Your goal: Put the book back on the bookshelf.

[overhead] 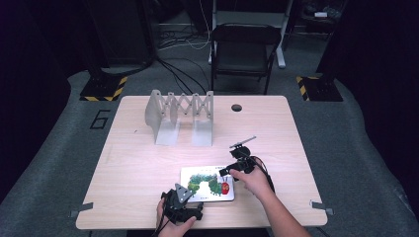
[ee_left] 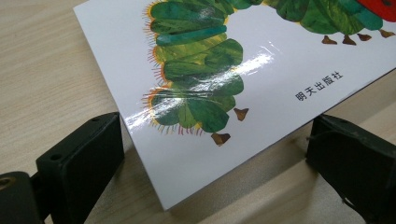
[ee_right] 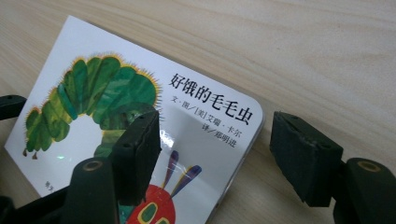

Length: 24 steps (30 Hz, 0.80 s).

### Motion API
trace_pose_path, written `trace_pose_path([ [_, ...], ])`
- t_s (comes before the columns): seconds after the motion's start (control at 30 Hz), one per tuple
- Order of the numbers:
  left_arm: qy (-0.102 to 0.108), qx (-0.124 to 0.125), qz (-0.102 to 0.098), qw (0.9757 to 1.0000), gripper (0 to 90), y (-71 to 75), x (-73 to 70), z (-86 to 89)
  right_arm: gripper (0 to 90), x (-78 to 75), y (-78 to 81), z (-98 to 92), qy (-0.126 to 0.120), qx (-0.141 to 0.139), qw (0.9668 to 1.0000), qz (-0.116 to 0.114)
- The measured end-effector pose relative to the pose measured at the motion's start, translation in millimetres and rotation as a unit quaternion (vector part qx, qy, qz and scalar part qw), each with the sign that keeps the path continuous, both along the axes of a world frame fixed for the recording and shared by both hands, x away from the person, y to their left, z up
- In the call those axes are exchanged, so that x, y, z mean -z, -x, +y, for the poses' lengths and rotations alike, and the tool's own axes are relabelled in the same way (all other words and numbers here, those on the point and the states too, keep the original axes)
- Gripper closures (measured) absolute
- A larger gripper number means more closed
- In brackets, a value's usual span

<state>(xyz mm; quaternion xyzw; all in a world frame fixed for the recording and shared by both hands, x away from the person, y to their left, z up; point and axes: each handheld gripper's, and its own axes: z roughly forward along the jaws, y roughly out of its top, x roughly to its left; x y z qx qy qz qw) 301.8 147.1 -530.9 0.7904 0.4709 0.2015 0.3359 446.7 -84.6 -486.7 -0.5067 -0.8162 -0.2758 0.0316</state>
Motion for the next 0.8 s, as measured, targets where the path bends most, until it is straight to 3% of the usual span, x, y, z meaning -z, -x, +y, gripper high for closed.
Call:
trace_pose_path([
  [0.4,0.002,-0.004,-0.007,1.0,4.9,0.0,0.7,1.8,28.6,8.8,-7.7,6.7,-0.005,-0.004,0.9999,0.013],
  [0.67,0.0,-0.002,-0.008,1.0,4.9,0.1,0.8,2.3,20.4,9.2,-7.5,11.0,-0.006,-0.007,0.9998,0.016],
  [0.8,0.004,-0.002,-0.006,1.0,4.8,0.5,1.0,2.5,14.8,8.7,-4.3,19.2,0.01,-0.008,0.9998,0.016],
])
